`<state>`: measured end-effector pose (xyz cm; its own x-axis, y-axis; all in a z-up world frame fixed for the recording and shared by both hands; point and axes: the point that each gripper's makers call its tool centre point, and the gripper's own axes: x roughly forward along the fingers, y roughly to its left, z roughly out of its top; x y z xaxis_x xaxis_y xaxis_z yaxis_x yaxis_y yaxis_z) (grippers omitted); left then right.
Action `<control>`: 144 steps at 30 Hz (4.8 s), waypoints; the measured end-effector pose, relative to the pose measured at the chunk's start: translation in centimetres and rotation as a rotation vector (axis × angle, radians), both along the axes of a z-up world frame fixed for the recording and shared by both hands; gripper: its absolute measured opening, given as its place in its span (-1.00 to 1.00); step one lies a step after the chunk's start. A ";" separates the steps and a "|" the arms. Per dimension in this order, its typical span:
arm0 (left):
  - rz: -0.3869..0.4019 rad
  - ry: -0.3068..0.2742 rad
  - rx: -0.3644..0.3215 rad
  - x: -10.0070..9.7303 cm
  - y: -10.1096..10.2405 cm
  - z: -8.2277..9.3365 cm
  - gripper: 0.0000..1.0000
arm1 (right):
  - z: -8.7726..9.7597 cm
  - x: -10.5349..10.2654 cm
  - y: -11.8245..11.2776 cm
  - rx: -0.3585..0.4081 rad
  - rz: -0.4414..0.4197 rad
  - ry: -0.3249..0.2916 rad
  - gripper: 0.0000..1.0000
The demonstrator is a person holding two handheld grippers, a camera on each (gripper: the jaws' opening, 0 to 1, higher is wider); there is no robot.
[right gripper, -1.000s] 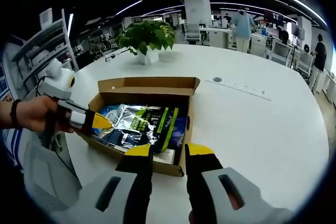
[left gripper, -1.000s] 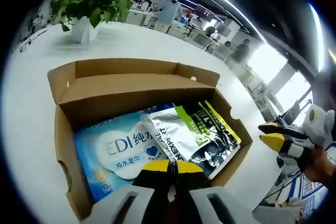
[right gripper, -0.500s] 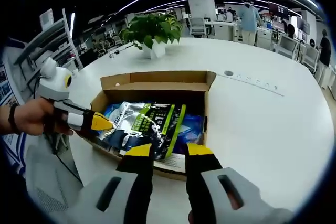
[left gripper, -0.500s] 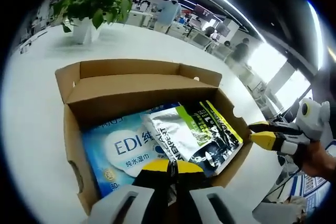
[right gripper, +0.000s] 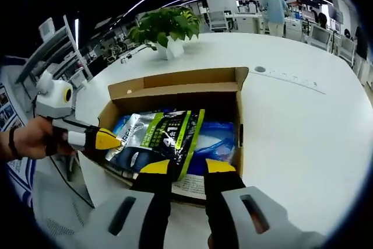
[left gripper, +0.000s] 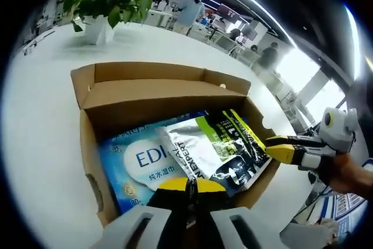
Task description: Operate the shoe box by opening the lid, removing the specified soft item, and placing it in the target area until the item is outside and the box remains undamaged.
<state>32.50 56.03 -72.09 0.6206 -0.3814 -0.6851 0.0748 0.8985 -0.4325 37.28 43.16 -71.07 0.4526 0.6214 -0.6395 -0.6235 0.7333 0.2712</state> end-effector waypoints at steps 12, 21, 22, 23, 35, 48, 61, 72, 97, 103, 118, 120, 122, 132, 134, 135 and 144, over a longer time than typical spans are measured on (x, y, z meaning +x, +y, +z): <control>0.011 -0.001 -0.001 0.1 -0.1 0.1 -0.98 | -0.5 -0.3 1.0 0.023 -0.002 0.026 -0.91; -0.012 -0.019 0.011 0.4 -0.8 1.0 -0.98 | 0.5 0.0 0.8 0.041 -0.008 0.004 -0.96; -0.014 -0.022 0.013 0.4 -0.9 1.1 -0.98 | 0.8 -0.1 0.6 0.044 -0.008 0.001 -0.96; -0.017 -0.028 0.017 0.5 -1.1 1.4 -0.98 | 0.9 -0.1 0.4 0.047 -0.009 -0.002 -0.96; -0.056 -0.075 0.034 1.4 -3.1 3.8 -0.98 | 3.3 0.4 -1.9 0.087 -0.051 -0.051 -0.99; -0.120 -0.106 0.035 2.3 -6.7 5.2 -0.98 | 4.7 0.5 -5.5 0.098 -0.111 -0.083 -0.99; -0.208 -0.123 0.035 3.0 -11.6 6.0 -0.98 | 5.1 0.2 -10.9 0.097 -0.202 -0.096 -1.00; -0.296 -0.129 0.042 3.1 -16.1 6.2 -0.98 | 5.1 -0.9 -15.3 0.101 -0.284 -0.101 -0.99; -0.445 -0.112 0.031 1.7 -23.7 4.8 -0.98 | 3.6 -3.9 -23.0 0.081 -0.422 -0.081 -0.99; -0.466 -0.105 0.031 1.9 -24.9 4.4 -0.98 | 3.3 -3.9 -24.1 0.078 -0.443 -0.074 -0.99; -0.479 -0.088 0.038 4.4 -26.9 3.4 -0.98 | 2.1 -1.4 -26.1 0.062 -0.443 -0.055 -0.99; -0.478 -0.082 0.041 4.7 -27.1 3.1 -0.98 | 1.8 -1.1 -26.3 0.060 -0.441 -0.050 -0.99; -0.479 -0.076 0.045 4.9 -27.5 2.7 -0.98 | 1.4 -0.8 -26.6 0.055 -0.439 -0.042 -0.99; -0.496 -0.028 0.075 5.8 -28.7 -0.1 -0.98 | -1.2 -0.1 -27.8 0.041 -0.433 0.006 -1.00; -0.504 -0.022 0.087 5.7 -28.9 -0.5 -0.98 | -1.8 -0.1 -28.0 0.036 -0.432 0.017 -1.00; -0.507 -0.019 0.091 5.6 -29.0 -0.6 -0.98 | -2.0 -0.1 -28.1 0.035 -0.432 0.022 -1.00; -0.535 0.007 0.123 5.8 -29.7 -2.8 -0.97 | -4.0 -0.5 -28.8 0.009 -0.424 0.064 -0.99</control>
<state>38.28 26.38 -74.86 0.3567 -0.5597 -0.7480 0.5328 0.7796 -0.3292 36.81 14.40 -75.10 0.6289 0.3948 -0.6698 -0.2494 0.9184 0.3072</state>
